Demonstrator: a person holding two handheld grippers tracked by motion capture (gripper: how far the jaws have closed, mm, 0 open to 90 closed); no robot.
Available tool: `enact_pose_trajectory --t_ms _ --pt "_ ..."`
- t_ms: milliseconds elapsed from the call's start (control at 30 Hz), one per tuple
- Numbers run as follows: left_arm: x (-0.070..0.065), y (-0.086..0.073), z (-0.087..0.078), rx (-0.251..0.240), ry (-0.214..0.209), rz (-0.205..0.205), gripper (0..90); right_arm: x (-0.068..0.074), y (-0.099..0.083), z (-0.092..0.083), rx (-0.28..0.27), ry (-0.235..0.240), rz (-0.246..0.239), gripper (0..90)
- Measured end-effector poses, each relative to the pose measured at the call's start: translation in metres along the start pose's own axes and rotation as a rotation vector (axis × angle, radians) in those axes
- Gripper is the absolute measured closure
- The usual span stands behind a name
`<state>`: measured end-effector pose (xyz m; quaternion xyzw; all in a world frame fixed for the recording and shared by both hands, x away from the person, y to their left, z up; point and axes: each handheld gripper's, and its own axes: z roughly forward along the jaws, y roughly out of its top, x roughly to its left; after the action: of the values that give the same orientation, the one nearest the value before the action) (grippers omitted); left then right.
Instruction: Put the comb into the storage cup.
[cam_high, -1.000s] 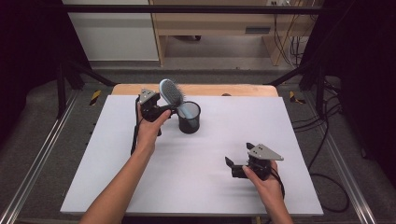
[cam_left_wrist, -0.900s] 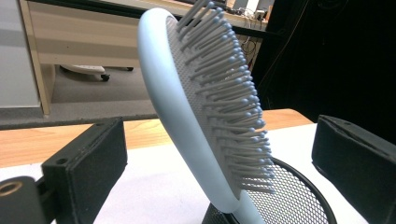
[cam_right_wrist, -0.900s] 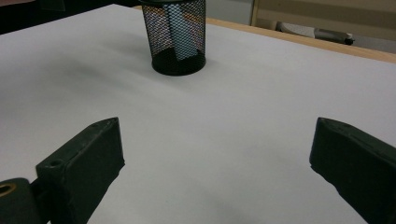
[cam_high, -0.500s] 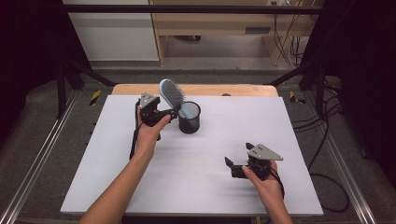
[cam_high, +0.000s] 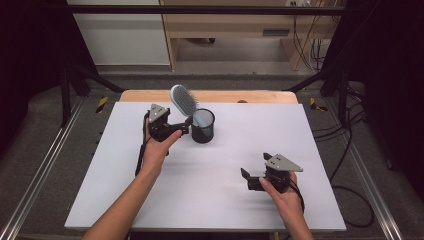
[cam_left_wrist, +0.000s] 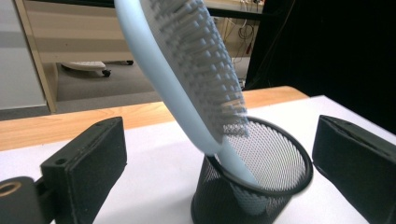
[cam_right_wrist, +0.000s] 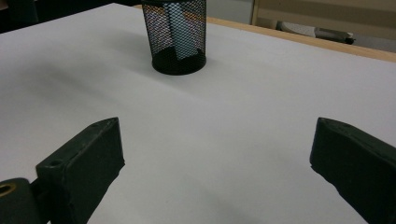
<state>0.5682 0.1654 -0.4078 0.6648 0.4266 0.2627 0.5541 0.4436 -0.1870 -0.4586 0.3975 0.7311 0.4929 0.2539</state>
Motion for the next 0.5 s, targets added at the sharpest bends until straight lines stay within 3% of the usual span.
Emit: enact_pose_trajectory --t_ms 500 --pt "-0.006 -0.001 -0.018 0.015 -0.019 0.02 3.1 0.0 0.0 0.0 -0.003 -0.004 0.007 3.2"
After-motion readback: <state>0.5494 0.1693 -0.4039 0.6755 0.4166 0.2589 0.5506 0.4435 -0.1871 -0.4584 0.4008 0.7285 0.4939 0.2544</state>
